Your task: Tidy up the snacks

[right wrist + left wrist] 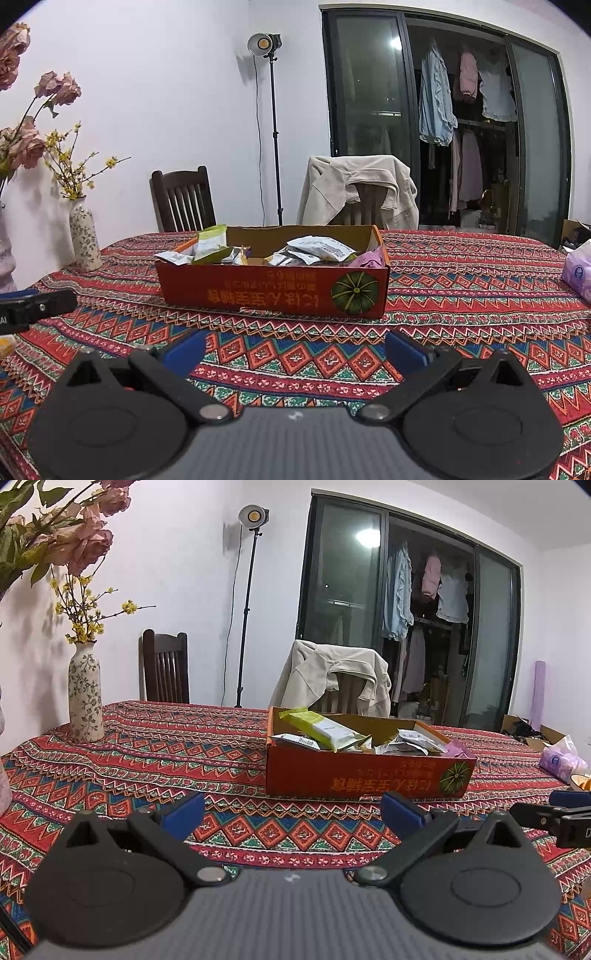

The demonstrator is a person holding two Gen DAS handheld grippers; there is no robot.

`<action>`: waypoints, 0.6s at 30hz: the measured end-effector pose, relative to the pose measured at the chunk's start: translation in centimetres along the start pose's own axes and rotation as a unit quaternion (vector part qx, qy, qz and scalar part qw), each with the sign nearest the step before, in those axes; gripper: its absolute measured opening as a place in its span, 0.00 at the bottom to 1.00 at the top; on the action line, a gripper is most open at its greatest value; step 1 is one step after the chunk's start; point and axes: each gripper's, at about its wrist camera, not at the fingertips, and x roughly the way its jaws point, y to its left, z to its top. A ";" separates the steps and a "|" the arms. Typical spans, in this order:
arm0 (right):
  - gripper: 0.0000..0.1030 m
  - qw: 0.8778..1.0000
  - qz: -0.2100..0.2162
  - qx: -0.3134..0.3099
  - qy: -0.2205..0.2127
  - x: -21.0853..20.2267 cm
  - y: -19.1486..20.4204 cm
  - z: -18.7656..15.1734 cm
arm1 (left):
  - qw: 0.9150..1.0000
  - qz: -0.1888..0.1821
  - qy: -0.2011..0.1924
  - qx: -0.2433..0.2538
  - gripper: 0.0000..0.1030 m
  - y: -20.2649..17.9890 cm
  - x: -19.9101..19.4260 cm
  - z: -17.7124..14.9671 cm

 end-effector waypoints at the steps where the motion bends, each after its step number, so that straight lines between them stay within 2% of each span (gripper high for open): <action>1: 1.00 1.000 0.000 0.000 0.000 0.0 0.0 0.0 | 1.000 0.001 0.001 0.000 1.00 0.0 0.0 0.0; 18: 1.00 1.000 0.001 0.000 0.000 0.1 0.0 -0.1 | 1.000 0.006 0.004 -0.002 1.00 0.1 0.2 -0.3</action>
